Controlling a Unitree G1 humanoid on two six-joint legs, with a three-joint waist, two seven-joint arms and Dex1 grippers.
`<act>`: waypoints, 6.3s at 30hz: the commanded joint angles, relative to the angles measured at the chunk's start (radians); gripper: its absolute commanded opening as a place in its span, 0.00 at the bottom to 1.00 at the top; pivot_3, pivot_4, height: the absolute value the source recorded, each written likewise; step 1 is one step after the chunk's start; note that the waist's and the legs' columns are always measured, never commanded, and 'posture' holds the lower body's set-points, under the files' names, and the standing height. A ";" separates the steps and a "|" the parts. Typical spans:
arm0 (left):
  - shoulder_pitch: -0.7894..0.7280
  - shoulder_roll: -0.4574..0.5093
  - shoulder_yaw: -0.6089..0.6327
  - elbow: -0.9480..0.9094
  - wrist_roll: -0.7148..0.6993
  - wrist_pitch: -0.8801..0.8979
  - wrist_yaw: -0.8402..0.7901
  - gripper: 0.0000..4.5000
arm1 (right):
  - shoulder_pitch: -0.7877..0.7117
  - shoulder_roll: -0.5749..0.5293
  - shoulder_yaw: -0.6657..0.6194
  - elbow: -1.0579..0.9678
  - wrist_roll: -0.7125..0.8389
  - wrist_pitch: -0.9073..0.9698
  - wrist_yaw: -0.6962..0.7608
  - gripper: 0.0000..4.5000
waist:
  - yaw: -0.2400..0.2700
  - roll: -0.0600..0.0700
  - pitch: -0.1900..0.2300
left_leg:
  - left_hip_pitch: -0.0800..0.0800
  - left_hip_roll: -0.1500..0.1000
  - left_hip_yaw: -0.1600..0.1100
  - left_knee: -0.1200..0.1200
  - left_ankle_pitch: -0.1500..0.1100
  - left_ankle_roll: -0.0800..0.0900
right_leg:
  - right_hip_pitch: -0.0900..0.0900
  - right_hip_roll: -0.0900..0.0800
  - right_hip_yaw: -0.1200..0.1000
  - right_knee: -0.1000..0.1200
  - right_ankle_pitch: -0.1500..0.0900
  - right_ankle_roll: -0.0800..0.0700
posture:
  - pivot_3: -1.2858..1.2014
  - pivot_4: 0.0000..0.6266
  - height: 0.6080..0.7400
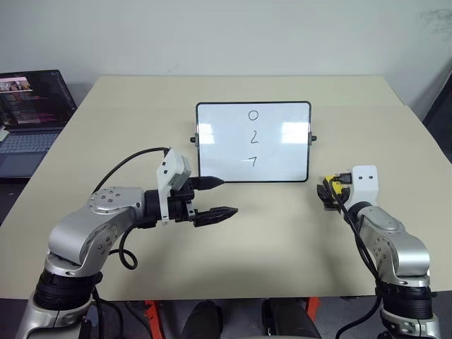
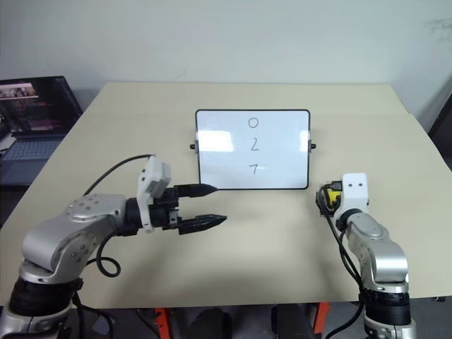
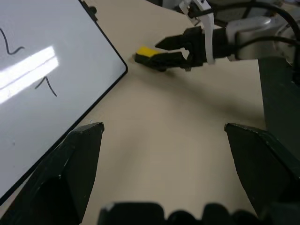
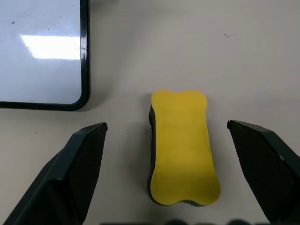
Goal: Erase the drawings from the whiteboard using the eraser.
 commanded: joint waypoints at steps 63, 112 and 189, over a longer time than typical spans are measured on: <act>-0.011 0.024 -0.010 0.011 0.071 -0.103 -0.047 1.00 | -0.116 0.102 -0.106 0.111 0.009 -0.020 -0.098 0.30 | -0.001 0.001 0.002 | -0.001 0.000 0.001 0.000 0.000 0.000 | -0.001 0.000 0.001 0.000 0.000 0.000 | 0.52 0.24 1.00; -0.016 0.035 -0.005 0.025 0.079 -0.124 -0.049 1.00 | -0.132 0.120 -0.113 0.116 0.003 -0.021 -0.108 0.27 | -0.002 0.001 0.002 | -0.001 0.000 0.001 0.000 0.000 0.000 | -0.002 0.000 0.001 0.001 0.000 0.000 | 0.52 0.24 1.00; -0.014 0.037 -0.009 -0.001 0.074 -0.117 -0.043 1.00 | -0.047 -0.014 -0.045 0.204 0.105 -0.251 0.260 0.95 | -0.001 0.000 0.003 | -0.001 0.000 0.001 0.000 0.000 0.000 | -0.003 0.000 0.001 0.001 0.000 0.000 | 0.52 0.24 1.00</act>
